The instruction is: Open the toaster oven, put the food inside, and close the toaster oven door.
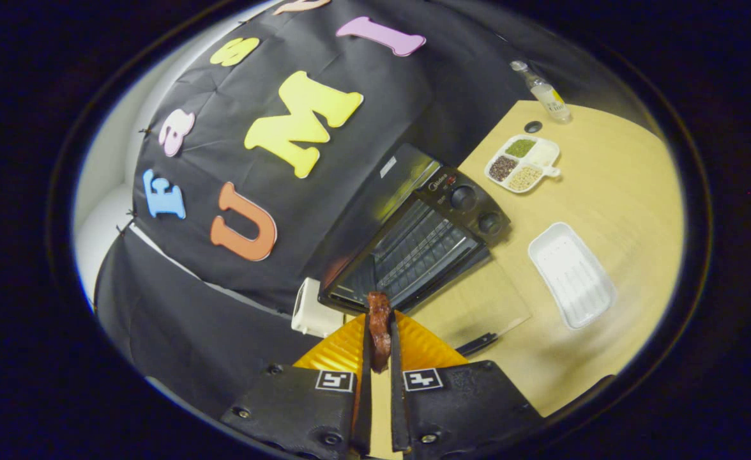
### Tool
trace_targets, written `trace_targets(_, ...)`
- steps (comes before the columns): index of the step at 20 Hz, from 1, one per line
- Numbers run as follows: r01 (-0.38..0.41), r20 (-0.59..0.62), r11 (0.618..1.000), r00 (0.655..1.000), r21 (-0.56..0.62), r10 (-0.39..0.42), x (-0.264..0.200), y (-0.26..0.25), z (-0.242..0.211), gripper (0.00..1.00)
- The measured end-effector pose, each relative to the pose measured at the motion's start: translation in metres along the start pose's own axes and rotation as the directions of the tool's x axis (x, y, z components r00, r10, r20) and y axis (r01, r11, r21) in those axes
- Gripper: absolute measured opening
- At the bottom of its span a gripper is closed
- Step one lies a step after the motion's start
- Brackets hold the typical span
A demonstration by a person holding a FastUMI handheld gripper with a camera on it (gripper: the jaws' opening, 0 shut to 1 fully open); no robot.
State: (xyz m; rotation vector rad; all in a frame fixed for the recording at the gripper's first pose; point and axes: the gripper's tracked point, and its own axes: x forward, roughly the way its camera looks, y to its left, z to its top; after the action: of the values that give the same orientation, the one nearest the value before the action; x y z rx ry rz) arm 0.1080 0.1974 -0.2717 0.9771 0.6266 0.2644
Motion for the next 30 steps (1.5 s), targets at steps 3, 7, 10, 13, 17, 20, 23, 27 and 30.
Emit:
trace_targets(3, 0.004, 0.061, 0.997, 0.998, 0.072, -0.009, 0.048, -0.004, 0.002, 0.15)
trace_targets(7, 0.047, 0.095, 0.982, 0.993, 0.181, -0.065, 0.114, -0.021, 0.006, 0.15)
trace_targets(10, 0.068, 0.124, 0.978, 0.988, 0.198, -0.094, 0.159, -0.026, 0.015, 0.15)
trace_targets(13, 0.111, 0.156, 0.984, 0.979, 0.141, -0.132, 0.191, -0.033, 0.024, 0.15)
trace_targets(17, 0.127, 0.187, 0.988, 0.972, 0.087, -0.141, 0.219, -0.037, 0.031, 0.16)
trace_targets(20, 0.162, 0.195, 0.987, 0.967, 0.022, -0.163, 0.228, -0.041, 0.036, 0.19)
trace_targets(23, 0.232, 0.189, 0.971, 0.958, -0.060, -0.217, 0.226, -0.050, 0.035, 0.27)
trace_targets(27, 0.296, 0.153, 0.929, 0.952, -0.221, -0.266, 0.219, -0.053, 0.024, 0.53)
trace_targets(30, 0.331, 0.173, 0.896, 0.941, -0.297, -0.290, 0.207, -0.053, 0.028, 0.83)
